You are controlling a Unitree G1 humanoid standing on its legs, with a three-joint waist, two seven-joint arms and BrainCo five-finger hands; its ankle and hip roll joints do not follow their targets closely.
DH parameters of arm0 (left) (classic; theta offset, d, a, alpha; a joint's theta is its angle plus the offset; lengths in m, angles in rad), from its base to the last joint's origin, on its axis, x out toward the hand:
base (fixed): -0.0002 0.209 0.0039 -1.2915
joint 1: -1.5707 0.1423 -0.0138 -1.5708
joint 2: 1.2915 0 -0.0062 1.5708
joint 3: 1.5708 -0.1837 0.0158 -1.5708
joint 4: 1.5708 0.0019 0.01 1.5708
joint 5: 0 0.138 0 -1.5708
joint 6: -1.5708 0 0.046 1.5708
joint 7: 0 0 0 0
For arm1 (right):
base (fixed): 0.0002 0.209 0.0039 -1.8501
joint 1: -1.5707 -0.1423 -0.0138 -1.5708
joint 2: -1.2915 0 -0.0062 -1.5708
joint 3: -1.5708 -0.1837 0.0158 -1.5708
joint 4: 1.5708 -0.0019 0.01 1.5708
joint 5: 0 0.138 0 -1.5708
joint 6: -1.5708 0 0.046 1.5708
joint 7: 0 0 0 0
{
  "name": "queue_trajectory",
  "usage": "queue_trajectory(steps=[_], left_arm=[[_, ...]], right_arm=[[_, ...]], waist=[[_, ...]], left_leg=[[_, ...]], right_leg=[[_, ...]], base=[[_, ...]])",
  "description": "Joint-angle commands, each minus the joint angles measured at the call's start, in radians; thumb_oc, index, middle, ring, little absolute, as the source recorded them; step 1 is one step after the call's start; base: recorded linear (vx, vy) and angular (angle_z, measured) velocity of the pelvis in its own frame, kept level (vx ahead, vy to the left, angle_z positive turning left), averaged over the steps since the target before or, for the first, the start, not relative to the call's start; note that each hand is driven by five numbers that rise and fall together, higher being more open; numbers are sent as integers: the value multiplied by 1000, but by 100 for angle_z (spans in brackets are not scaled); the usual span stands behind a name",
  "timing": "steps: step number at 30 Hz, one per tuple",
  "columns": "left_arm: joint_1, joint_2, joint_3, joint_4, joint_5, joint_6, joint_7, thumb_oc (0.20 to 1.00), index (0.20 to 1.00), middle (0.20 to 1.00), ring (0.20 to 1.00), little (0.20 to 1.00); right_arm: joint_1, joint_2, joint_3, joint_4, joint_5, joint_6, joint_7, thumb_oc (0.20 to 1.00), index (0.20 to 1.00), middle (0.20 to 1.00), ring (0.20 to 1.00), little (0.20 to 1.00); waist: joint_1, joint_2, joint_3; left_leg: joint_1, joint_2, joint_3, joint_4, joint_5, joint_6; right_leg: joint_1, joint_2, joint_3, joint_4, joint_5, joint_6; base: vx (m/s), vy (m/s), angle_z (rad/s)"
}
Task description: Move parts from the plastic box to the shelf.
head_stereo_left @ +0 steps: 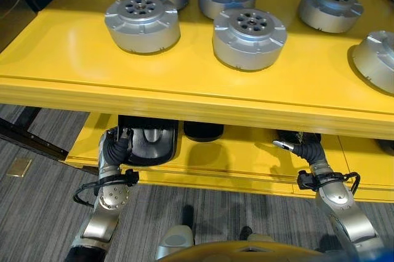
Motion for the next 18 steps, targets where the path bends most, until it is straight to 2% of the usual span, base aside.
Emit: queue_trajectory(steps=[1, 4, 7, 8, 10, 12, 14, 16, 18], left_arm=[[-42, 41, 34, -60, 56, -76, -7, 200, 200, 200, 200, 200], [-42, 41, 29, -39, 47, -66, -7, 200, 200, 200, 200, 200], [-17, 40, 40, -22, 36, -70, 15, 200, 200, 200, 200, 200], [-14, 39, 42, -20, 31, -71, 14, 200, 200, 200, 200, 200], [3, 36, 54, -22, 15, -67, 25, 200, 200, 200, 200, 200], [21, 30, 61, -29, -9, -65, 32, 200, 200, 200, 200, 200], [32, 23, 60, -44, -14, -57, 35, 200, 200, 200, 200, 200], [16, 0, 42, -21, -36, -48, 32, 200, 200, 200, 200, 200], [18, -13, 32, -14, -30, -55, 30, 200, 200, 200, 200, 200]], right_arm=[[-57, 22, -35, -3, -30, -86, -44, 1000, 1000, 1000, 1000, 1000], [-49, 41, -41, 6, -37, -78, -46, 1000, 1000, 1000, 1000, 1000], [-40, 53, -38, 22, -38, -88, -33, 1000, 1000, 1000, 1000, 1000], [-38, 53, -39, 24, -39, -90, -31, 1000, 1000, 1000, 1000, 1000], [-30, 51, -43, 28, -39, -96, -4, 1000, 1000, 1000, 1000, 1000], [-28, 46, -40, 27, -40, -84, 1, 1000, 1000, 1000, 1000, 1000], [-23, 41, -37, 26, -7, -40, -29, 1000, 1000, 1000, 1000, 1000], [-24, 27, -40, 42, 17, -32, -47, 1000, 1000, 1000, 1000, 1000], [-15, 24, -37, 18, -29, -18, -52, 1000, 1000, 1000, 1000, 1000]], waist=[[5, 22, -26], [-9, 26, -28], [-20, 30, -30], [-19, 31, -31], [-18, 29, -33], [-9, 27, -37], [-7, 23, -40], [-10, 29, -46], [-15, 35, -48]], left_leg=[[44, 37, 47, 37, -116, -15], [64, 31, 46, -6, -108, -2], [63, 38, 65, -20, -100, -1], [62, 39, 68, -20, -100, -2], [57, 36, 92, -20, -94, -2], [49, 32, 105, -20, -88, -4], [41, 26, 115, -20, -76, -10], [23, 19, 119, -20, -49, -20], [23, 26, 116, -20, -43, -27]], right_leg=[[-86, -69, 24, 40, 167, 122], [-131, -45, 52, 96, 195, 125], [-159, 25, 46, 152, 161, 122], [-166, 33, 50, 162, 155, 122], [-154, 70, 10, 171, 110, 113], [-133, 92, -15, 152, 75, 88], [-101, 129, -14, 112, 29, 52], [-76, 141, 10, 16, 25, 24], [-70, 140, 15, -3, 35, 21]], base=[[28, 166, 8], [23, 176, -2], [-21, 148, -9], [-20, 149, -33], [-16, 153, -34], [-19, 108, -42], [-9, 62, -76], [-14, 20, -47], [-3, -25, -10]])
